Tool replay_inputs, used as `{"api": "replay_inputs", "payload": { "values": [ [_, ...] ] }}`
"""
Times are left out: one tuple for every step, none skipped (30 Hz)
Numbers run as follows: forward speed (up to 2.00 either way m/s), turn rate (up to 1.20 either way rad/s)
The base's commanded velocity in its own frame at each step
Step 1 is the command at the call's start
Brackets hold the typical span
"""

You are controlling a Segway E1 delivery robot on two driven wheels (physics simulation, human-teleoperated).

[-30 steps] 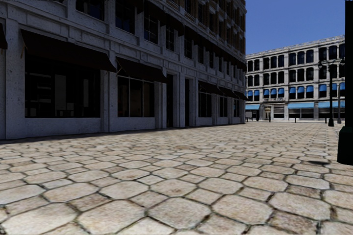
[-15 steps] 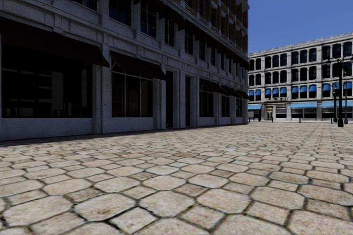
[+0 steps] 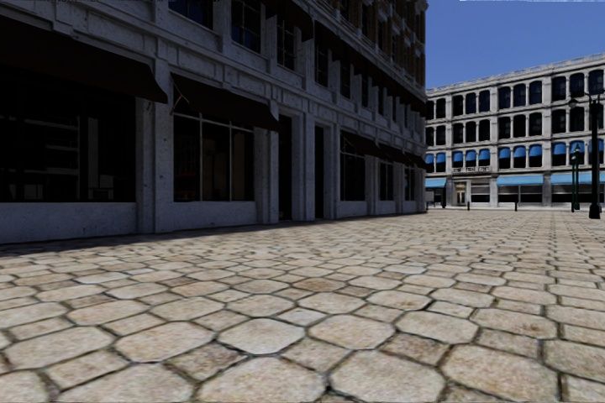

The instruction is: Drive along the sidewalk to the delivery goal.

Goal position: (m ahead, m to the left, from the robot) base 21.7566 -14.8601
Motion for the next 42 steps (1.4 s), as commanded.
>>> {"api": "replay_inputs", "payload": {
  "values": [
    [1.86, -0.27],
    [1.86, -0.27],
    [1.86, -0.27],
    [1.86, -0.27],
    [1.86, -0.27],
    [1.86, -0.27],
    [1.86, -0.27],
    [1.86, -0.27],
    [1.86, -0.27],
    [1.86, -0.24],
    [1.86, -0.15],
    [1.86, -0.12],
    [1.86, -0.12],
    [1.86, -0.11],
    [1.86, -0.12],
    [1.86, -0.59],
    [1.86, -0.84],
    [1.86, -1.0],
    [1.86, -1.05],
    [1.86, -1.06],
    [1.86, -1.06],
    [1.86, -1.06],
    [1.86, -1.06],
    [1.86, -1.06],
    [1.86, -1.06],
    [1.86, -1.06],
    [1.86, -1.06],
    [1.86, -1.06],
    [1.86, -1.06],
    [1.86, -1.06],
    [1.86, -1.02],
    [1.86, 0.0],
    [1.86, 0.0],
    [1.86, 0.0],
    [1.86, 0.0],
    [1.86, 0.0],
    [1.86, 0.0],
    [1.86, 0.0],
    [1.86, 0.0],
    [1.86, 0.0],
    [1.86, 0.0],
    [1.86, 0.0]
  ]
}}
